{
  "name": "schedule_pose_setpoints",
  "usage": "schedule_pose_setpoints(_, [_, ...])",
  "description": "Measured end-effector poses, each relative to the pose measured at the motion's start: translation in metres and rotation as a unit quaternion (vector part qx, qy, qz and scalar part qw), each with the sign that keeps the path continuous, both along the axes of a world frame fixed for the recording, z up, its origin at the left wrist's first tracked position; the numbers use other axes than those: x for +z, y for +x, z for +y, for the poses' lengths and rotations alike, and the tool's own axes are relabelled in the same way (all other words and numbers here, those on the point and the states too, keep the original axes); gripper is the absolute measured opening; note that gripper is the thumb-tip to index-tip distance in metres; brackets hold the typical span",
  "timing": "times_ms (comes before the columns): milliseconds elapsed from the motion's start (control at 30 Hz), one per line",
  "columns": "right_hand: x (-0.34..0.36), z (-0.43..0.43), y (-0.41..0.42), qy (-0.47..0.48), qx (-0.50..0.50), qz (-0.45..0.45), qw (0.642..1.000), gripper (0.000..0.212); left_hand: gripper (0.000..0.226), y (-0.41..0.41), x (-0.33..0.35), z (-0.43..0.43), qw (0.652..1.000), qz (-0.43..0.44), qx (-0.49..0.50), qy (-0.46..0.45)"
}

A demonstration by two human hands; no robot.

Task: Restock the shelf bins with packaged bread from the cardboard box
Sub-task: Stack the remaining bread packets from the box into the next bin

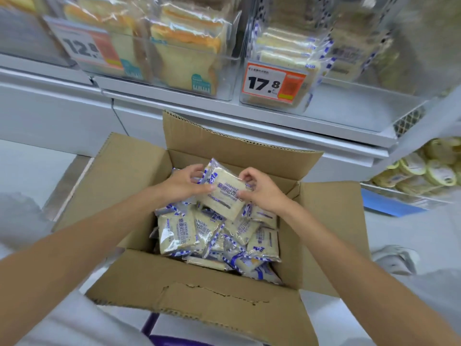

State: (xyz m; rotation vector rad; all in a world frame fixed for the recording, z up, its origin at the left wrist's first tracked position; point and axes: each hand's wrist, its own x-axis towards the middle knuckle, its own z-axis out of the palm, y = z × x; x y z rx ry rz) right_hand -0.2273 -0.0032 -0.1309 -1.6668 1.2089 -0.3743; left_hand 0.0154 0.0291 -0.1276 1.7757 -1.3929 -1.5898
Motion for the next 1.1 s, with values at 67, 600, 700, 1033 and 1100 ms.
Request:
schedule_pose_setpoints(67, [0.007, 0.003, 0.019, 0.013, 0.022, -0.008, 1.0, 0.033, 0.064, 0.006, 0.006, 0.001, 0.999, 0.037, 0.036, 0.007])
schedule_pose_setpoints(600, [-0.106, 0.046, 0.042, 0.181, 0.03, 0.124, 0.975, 0.047, 0.024, 0.072, -0.022, 0.026, 0.985, -0.01, 0.172, 0.016])
schedule_pose_setpoints(700, [-0.074, 0.034, 0.003, 0.149, 0.012, 0.111, 0.983, 0.038, 0.012, 0.061, -0.015, 0.021, 0.981, 0.011, 0.194, -0.029])
schedule_pose_setpoints(1033, [0.058, 0.012, -0.048, 0.062, -0.075, -0.024, 0.995, 0.027, 0.072, -0.018, 0.049, 0.015, 0.991, 0.064, 0.096, -0.073])
schedule_pose_setpoints(1100, [0.074, 0.01, -0.044, 0.041, -0.092, -0.042, 0.994, 0.029, 0.037, -0.044, 0.068, 0.015, 0.991, 0.058, 0.068, -0.096])
